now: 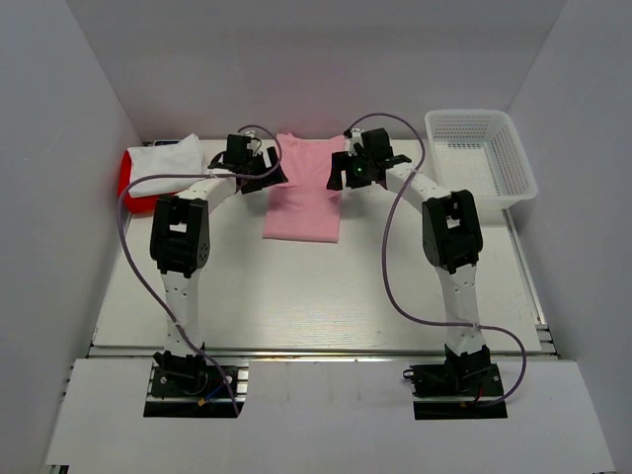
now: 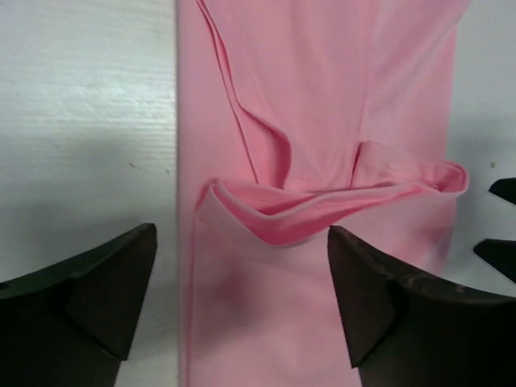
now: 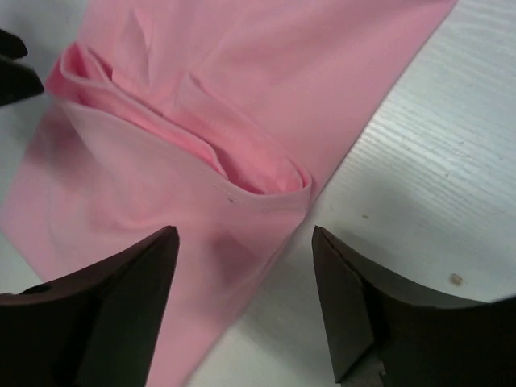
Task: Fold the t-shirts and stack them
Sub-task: Fold the folded rectangular tshirt in 1/3 of the way, then grab one side of the 2/3 rectangular tshirt with both arms
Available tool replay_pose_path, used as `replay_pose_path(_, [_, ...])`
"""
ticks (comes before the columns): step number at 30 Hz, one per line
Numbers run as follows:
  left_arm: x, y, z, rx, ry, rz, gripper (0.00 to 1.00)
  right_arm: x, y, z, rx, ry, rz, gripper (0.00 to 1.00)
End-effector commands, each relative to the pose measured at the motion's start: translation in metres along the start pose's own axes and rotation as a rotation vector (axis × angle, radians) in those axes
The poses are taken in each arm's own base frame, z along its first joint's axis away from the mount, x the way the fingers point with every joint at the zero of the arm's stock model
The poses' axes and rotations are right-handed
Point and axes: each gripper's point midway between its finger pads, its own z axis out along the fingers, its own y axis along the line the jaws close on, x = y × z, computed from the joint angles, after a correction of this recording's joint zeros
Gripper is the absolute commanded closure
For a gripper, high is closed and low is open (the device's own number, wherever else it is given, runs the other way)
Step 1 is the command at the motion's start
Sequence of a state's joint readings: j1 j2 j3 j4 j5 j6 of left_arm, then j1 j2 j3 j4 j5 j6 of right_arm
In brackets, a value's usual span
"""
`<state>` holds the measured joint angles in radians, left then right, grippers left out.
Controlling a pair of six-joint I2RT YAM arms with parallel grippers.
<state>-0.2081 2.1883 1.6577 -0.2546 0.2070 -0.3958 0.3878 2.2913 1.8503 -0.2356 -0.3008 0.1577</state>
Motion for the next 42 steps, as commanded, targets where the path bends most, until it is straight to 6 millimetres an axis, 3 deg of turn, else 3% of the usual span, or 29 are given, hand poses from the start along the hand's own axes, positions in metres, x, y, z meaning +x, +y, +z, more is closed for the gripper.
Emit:
replay_pose_path(1, [-0.048,-0.014,-0.021,0.057,-0.086,-0.018,0.00,-0.052,0.015,-0.021,-0.048,-0.116,-0.076,0.21])
replay_pose_path(3, [-0.048,-0.012,-0.026,0.061,-0.078,-0.025,0.00,-0.044,0.014,-0.023,-0.037,-0.092,-0.066,0.14])
replay_pose_path(4, [-0.045,-0.009,-0.030,0.050,-0.076,-0.017,0.00,-0.049,0.018,-0.032,-0.037,-0.105,-0.083,0.14])
replay_pose_path(5, [-0.051,-0.015,-0.043,0.060,-0.100,-0.011,0.00,-0.032,0.014,-0.030,-0.032,-0.067,-0.068,0.12])
replay_pose_path(6, [-0.035,-0.009,-0.044,0.050,-0.076,-0.017,0.00,-0.027,0.015,-0.032,-0.032,-0.060,-0.070,0.10])
replay_pose_path(7, [-0.034,-0.012,-0.048,0.066,-0.088,-0.012,0.00,-0.034,0.021,-0.043,-0.037,-0.079,-0.077,0.10])
replay_pose_path(8, [-0.029,-0.011,-0.053,0.063,-0.082,-0.004,0.00,-0.015,0.020,-0.041,-0.037,-0.038,-0.064,0.10])
replay_pose_path(10, [-0.012,-0.014,-0.065,0.069,-0.052,0.022,0.00,-0.009,0.028,-0.052,-0.053,-0.033,-0.059,0.10])
replay_pose_path(11, [-0.005,-0.015,-0.067,0.051,-0.038,0.038,0.00,0.006,0.030,-0.051,-0.057,0.001,-0.017,0.10])
replay_pose_path(12, [0.009,-0.006,-0.070,0.018,-0.012,0.056,0.00,0.008,0.033,-0.054,-0.067,0.000,-0.011,0.10])
replay_pose_path(13, [0.012,-0.011,-0.077,0.025,-0.013,0.064,0.00,0.019,0.037,-0.063,-0.072,0.011,0.001,0.10])
replay_pose_path(14, [0.035,-0.004,-0.079,0.018,0.033,0.053,0.00,0.022,0.041,-0.065,-0.079,0.008,0.029,0.10])
replay_pose_path(15, [0.043,-0.002,-0.081,0.024,0.043,0.052,0.00,0.045,0.047,-0.070,-0.101,0.040,0.050,0.10])
replay_pose_path(17, [0.064,0.004,-0.090,0.015,0.067,0.046,0.00,0.057,0.052,-0.072,-0.117,0.057,0.075,0.10])
replay_pose_path(18, [0.068,0.005,-0.091,0.015,0.067,0.046,0.00,0.073,0.056,-0.072,-0.129,0.076,0.103,0.10])
replay_pose_path(22, [0.088,0.008,-0.092,0.027,0.109,0.016,0.00,0.099,0.060,-0.064,-0.151,0.116,0.167,0.10])
replay_pose_path(26, [0.113,0.016,-0.081,0.023,0.173,-0.011,0.00,0.107,0.062,-0.054,-0.184,0.136,0.203,0.10])
replay_pose_path(29, [0.122,0.022,-0.074,0.012,0.200,-0.019,0.21,0.110,0.058,-0.046,-0.174,0.146,0.224,0.11])
replay_pose_path(32, [0.125,0.025,-0.068,0.011,0.203,-0.011,0.35,0.115,0.058,-0.040,-0.182,0.158,0.235,0.19])
replay_pose_path(33, [0.126,0.023,-0.069,0.021,0.207,-0.012,0.45,0.117,0.056,-0.038,-0.181,0.161,0.237,0.19])
replay_pose_path(40, [0.153,0.027,-0.068,0.050,0.253,-0.016,0.66,0.140,0.059,-0.029,-0.209,0.205,0.277,0.52])
replay_pose_path(42, [0.153,0.026,-0.068,0.059,0.256,-0.017,0.78,0.148,0.059,-0.027,-0.209,0.225,0.288,0.61])
